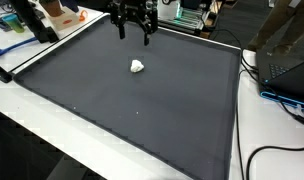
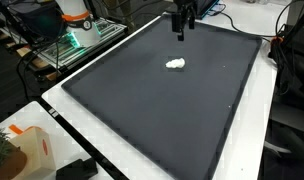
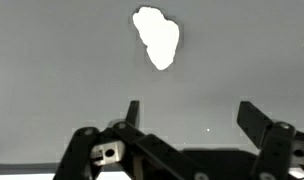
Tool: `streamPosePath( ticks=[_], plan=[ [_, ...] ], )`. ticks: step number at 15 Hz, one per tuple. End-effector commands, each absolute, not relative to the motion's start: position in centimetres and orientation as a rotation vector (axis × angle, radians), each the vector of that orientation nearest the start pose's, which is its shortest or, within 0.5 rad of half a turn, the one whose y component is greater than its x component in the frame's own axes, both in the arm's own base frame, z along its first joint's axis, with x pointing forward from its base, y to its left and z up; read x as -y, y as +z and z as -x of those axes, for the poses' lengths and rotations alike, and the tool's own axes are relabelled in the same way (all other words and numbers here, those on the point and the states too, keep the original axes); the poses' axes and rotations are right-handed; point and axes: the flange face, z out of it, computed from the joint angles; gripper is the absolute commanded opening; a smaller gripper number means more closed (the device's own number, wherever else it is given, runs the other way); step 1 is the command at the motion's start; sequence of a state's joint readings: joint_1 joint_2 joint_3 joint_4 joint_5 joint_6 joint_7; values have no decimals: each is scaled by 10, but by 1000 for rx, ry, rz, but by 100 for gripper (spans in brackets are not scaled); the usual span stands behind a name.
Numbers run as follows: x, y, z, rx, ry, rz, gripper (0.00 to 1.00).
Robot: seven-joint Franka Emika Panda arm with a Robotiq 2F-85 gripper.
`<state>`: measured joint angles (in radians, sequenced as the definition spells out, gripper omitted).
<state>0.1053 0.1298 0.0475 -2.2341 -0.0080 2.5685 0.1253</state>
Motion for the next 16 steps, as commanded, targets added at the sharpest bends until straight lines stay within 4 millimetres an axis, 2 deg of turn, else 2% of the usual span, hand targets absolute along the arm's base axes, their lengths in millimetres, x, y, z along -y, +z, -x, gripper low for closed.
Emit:
streamPosePath(
  ticks=[1,4,10,13,14,16],
  plan=[
    [-85,341,-572,34,-223,3142,100],
    [-87,342,-585,21,-146,3155,100],
    [-86,331,-597,-6,52,3182,100],
    [-84,331,-603,-42,60,3186,100],
    [-86,332,-598,-6,34,3158,100],
    [-85,332,-602,-22,35,3159,100]
  ],
)
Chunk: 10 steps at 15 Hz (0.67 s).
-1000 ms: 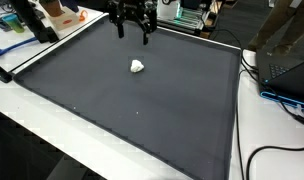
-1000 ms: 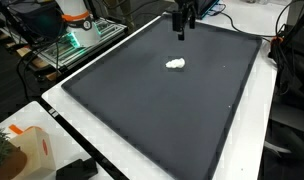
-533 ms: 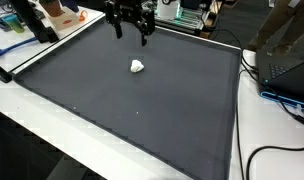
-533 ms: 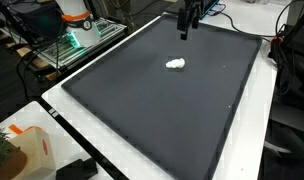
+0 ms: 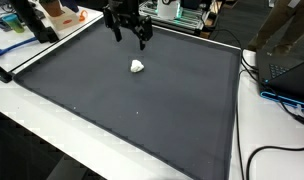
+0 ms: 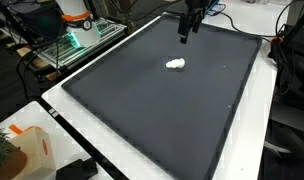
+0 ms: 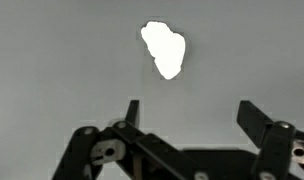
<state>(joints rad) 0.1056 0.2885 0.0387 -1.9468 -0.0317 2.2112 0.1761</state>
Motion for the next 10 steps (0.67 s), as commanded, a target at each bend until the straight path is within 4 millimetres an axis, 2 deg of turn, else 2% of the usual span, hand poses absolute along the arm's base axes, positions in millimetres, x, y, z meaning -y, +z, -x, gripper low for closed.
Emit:
streamPosePath(
  ticks=[1,2,5,10],
  plan=[
    [-85,332,-603,-24,35,3159,100],
    [-82,332,-610,-35,96,3146,100],
    [-78,336,-626,-49,128,3136,100],
    [-70,324,-650,-64,304,3135,100]
  ],
)
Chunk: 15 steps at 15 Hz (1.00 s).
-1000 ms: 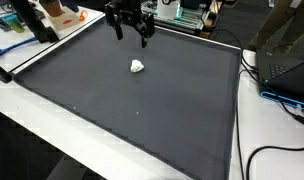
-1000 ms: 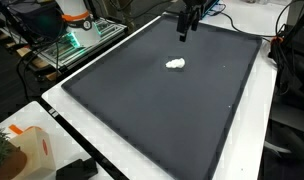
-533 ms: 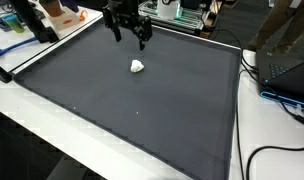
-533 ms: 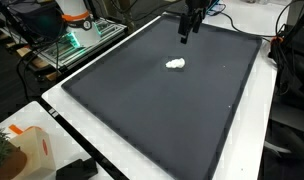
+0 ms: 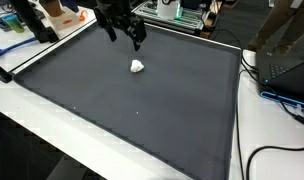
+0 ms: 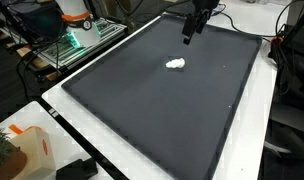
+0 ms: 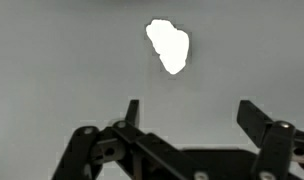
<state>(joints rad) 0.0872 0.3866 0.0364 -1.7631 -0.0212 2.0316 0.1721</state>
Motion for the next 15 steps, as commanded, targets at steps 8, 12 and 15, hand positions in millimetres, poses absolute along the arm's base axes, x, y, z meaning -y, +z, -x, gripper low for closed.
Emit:
streamPosePath(
  ticks=[8,12,15],
  plan=[
    [-59,306,-683,-98,472,3126,100],
    [-57,297,-697,-99,575,3109,100],
    [-56,290,-706,-100,639,3099,100]
  ],
)
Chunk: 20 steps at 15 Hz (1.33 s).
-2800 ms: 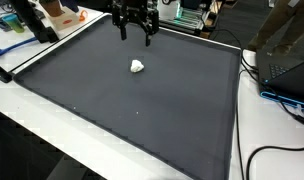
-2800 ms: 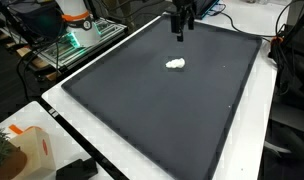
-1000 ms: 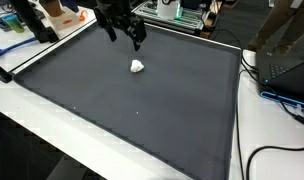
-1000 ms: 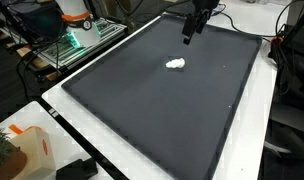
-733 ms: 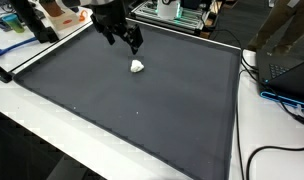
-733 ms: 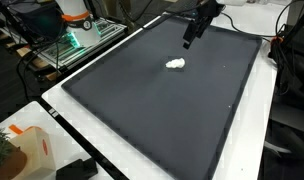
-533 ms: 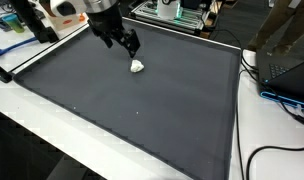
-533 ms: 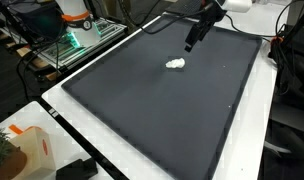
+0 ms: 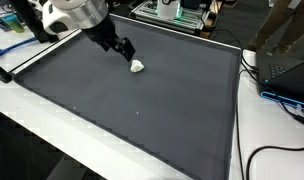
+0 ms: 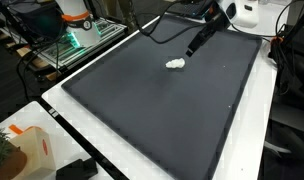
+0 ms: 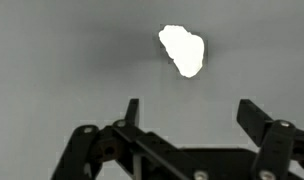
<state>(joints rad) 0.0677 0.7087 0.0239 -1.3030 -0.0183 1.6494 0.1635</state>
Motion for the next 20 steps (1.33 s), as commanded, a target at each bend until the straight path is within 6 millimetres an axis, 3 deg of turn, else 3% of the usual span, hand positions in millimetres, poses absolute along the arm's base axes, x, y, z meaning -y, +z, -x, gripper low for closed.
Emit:
streamPosePath(
  ticks=[1,8,12,20],
  plan=[
    [-56,288,-709,-99,653,3094,100],
    [-54,272,-724,-117,760,3064,100],
    [-56,274,-722,-114,747,3088,100],
    [-43,243,-726,-165,813,3061,100]
  ],
)
